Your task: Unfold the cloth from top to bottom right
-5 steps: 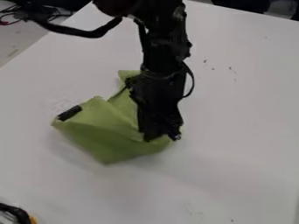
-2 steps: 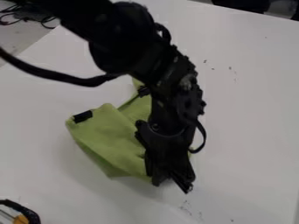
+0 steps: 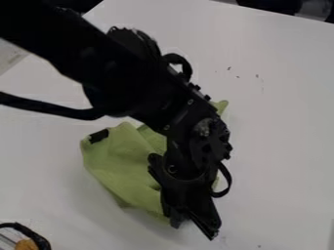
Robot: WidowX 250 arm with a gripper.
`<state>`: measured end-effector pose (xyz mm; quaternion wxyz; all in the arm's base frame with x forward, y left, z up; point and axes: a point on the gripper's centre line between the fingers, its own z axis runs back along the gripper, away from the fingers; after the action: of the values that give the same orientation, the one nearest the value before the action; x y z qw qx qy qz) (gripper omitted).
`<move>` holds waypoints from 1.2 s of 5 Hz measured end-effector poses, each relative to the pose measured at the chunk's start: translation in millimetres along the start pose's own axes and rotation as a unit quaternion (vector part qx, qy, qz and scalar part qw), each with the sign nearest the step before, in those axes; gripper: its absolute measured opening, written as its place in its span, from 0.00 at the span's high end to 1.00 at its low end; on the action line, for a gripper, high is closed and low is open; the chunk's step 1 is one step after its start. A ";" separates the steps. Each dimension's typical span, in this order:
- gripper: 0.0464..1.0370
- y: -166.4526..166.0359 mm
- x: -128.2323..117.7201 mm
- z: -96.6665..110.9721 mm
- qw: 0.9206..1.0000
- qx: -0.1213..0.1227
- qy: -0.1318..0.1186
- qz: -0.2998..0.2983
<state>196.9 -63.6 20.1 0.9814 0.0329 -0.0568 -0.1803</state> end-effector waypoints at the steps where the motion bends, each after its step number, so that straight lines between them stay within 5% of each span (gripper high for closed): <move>1: 0.81 0.4 -7.2 -10.7 1.000 -0.019 0.011 0.004; 3: 0.29 2.3 -3.2 -18.4 0.999 -0.045 0.023 -0.013; 4: 0.05 6.3 -7.7 -4.3 0.999 -0.022 0.031 0.005; 6: 0.04 10.3 -4.7 37.0 1.000 -0.008 0.026 0.004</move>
<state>191.6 -54.0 57.2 0.9834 0.0296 -0.0294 -0.1763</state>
